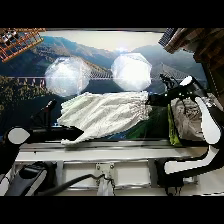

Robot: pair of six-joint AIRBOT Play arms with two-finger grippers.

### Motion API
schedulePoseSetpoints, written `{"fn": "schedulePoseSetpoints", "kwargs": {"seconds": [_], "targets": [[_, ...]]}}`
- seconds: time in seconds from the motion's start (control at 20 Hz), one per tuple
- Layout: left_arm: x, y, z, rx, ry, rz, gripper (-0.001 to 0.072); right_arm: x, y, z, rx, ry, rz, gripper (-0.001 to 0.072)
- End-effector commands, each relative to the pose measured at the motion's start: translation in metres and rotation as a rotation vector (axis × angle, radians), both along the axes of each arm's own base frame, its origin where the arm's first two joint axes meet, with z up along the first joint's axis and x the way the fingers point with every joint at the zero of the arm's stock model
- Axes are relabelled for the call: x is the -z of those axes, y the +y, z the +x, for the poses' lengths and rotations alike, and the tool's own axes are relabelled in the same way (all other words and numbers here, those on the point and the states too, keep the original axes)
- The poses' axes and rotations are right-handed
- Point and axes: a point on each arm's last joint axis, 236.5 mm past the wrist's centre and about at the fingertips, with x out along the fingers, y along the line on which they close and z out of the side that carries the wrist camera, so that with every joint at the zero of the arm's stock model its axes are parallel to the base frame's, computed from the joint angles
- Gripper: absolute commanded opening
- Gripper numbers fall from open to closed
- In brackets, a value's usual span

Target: Fold the clothes and pants, and hang the long-sleeved shirts on hangers.

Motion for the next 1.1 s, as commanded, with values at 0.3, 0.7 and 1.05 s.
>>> {"fn": "schedulePoseSetpoints", "kwargs": {"seconds": [0.3, 0.7, 1.05], "targets": [[-0.005, 0.002, 0.018, -0.056, -0.058, -0.011, 0.0501, -0.007, 0.035, 0.007, 0.055, 0.033, 0.192, 0.0526], [-0.007, 0.001, 0.02, -0.065, -0.062, -0.02, 0.0493, -0.006, 0.06, -0.007, 0.025, 0.073, 0.235, 0.0504], [-0.009, -0.002, 0.02, -0.067, -0.057, -0.037, 0.0483, 0.002, 0.077, -0.021, -0.011, 0.101, 0.254, 0.0218]]}}
